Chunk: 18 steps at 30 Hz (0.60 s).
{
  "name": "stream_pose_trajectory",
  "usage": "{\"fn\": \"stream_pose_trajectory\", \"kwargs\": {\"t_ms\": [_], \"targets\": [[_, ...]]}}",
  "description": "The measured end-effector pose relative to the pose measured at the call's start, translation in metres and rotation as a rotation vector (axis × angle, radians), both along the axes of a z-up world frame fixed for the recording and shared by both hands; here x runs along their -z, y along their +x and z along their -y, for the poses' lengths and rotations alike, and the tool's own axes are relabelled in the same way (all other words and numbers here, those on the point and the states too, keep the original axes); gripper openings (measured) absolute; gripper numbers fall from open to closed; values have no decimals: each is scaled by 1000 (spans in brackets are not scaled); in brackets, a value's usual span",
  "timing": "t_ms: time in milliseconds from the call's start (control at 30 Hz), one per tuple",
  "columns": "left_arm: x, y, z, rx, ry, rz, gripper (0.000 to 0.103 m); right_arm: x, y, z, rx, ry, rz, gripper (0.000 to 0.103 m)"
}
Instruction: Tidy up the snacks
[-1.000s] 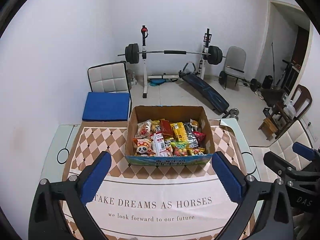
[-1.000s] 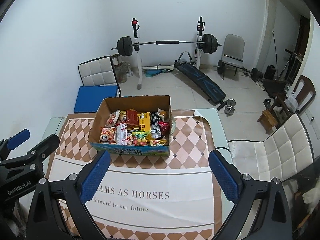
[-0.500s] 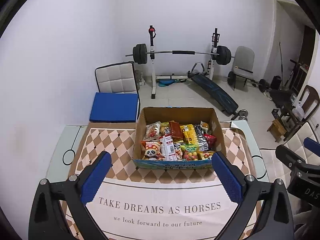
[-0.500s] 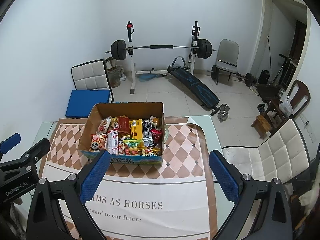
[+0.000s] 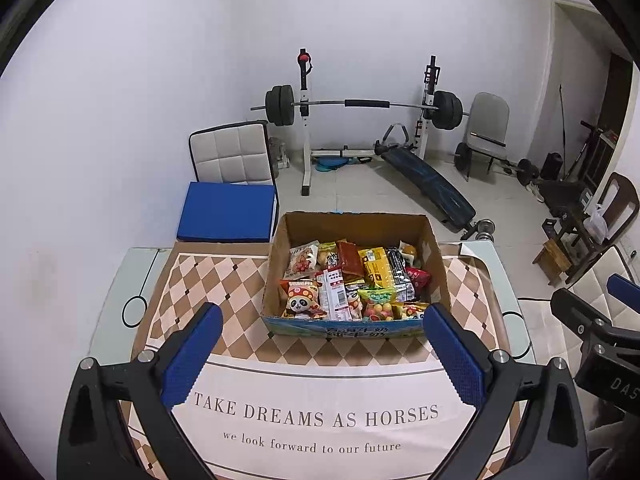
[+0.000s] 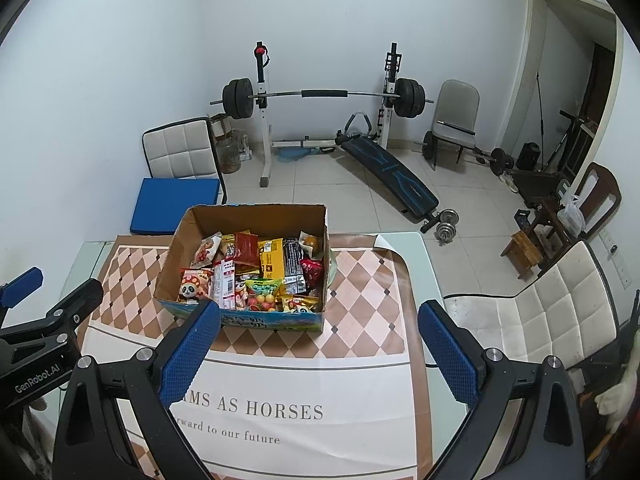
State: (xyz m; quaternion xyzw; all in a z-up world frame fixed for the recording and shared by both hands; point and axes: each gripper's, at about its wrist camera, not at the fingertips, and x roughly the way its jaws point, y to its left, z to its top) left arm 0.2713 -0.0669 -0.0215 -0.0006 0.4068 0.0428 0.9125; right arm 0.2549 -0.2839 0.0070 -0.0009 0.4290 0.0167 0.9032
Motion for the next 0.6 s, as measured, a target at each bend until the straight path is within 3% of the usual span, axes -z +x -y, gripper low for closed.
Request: {"fn": "stream_pose_trajectory", "kwargs": {"t_ms": [600], "targets": [[-10, -2, -2, -6, -12, 8, 103, 2, 7, -2, -26, -19, 13, 101]]}}
